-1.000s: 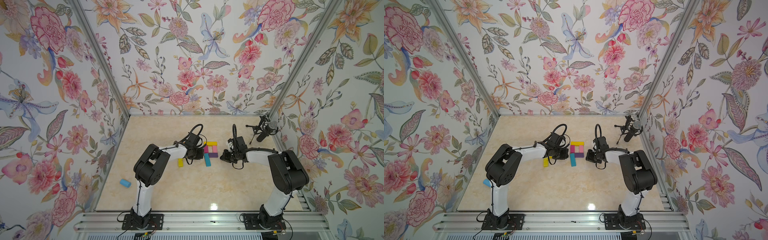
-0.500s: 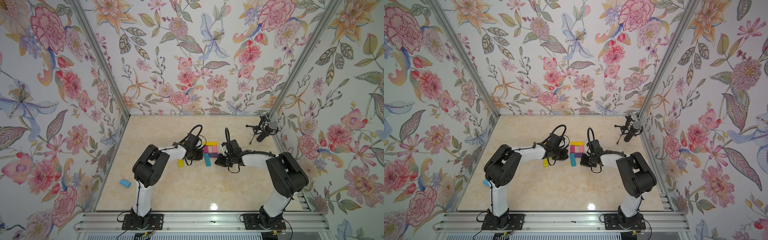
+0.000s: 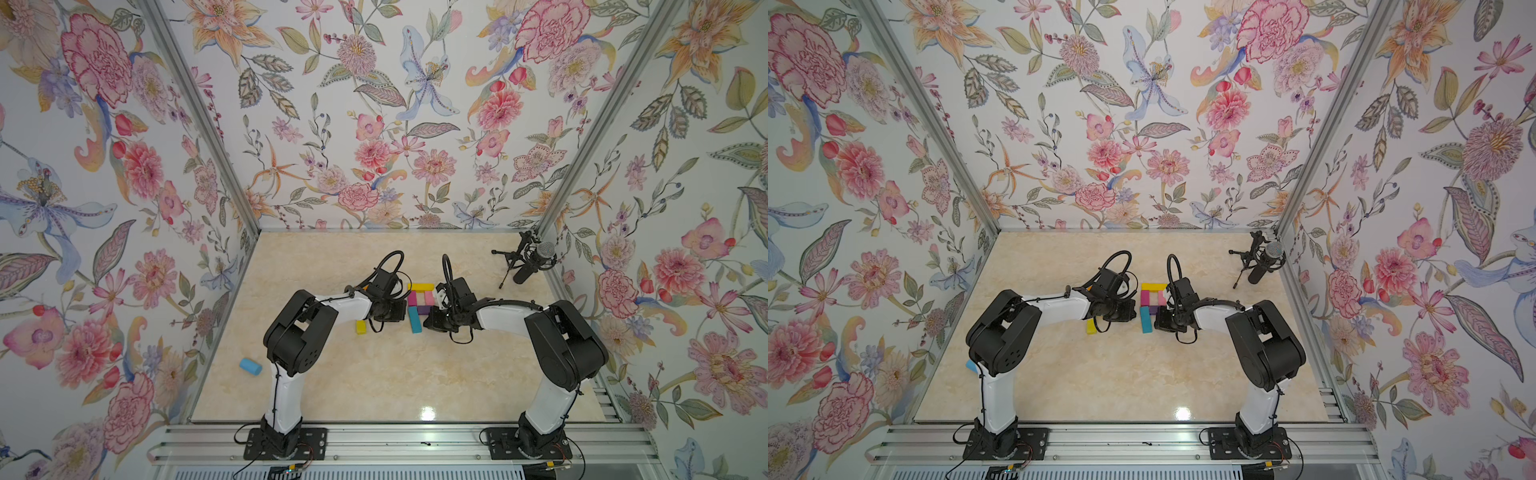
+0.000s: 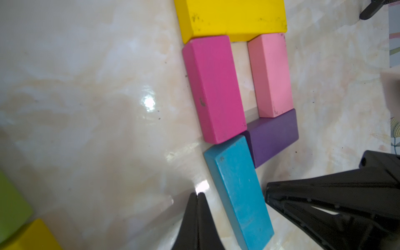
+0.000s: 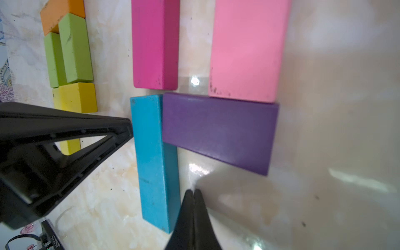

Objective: Assemble the letter p with building blocks
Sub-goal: Adjust the building block at the center of the board.

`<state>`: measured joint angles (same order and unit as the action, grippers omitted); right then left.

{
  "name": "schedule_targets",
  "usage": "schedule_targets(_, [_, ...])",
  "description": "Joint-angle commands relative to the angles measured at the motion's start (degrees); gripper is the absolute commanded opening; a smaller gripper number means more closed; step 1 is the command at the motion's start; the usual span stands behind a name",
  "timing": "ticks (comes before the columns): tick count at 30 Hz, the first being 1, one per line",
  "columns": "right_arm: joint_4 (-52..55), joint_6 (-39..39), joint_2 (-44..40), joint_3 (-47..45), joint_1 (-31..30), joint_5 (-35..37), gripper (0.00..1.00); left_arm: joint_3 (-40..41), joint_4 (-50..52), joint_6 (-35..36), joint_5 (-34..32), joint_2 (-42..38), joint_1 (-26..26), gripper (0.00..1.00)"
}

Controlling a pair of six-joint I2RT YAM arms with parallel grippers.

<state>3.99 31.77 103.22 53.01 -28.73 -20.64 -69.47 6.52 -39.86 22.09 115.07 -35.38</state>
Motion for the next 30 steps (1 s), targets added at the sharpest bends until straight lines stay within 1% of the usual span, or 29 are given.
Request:
schedule_targets(1, [0.5,0.8,1.7,1.4,-0.6,-0.3,0.00,1.9,2.7,0.0,-0.6,-1.2,-0.4,0.00])
schedule_targets(10, [0.5,0.9,1.4,1.0,-0.8,0.0,0.00,2.4,2.0,-0.4,-0.2,-1.1,-1.3,0.00])
schedule_targets(30, [0.4,0.7,2.7,2.6,-0.8,-0.2,0.00,2.1,1.9,-0.5,-0.2,-1.0,-1.5,0.00])
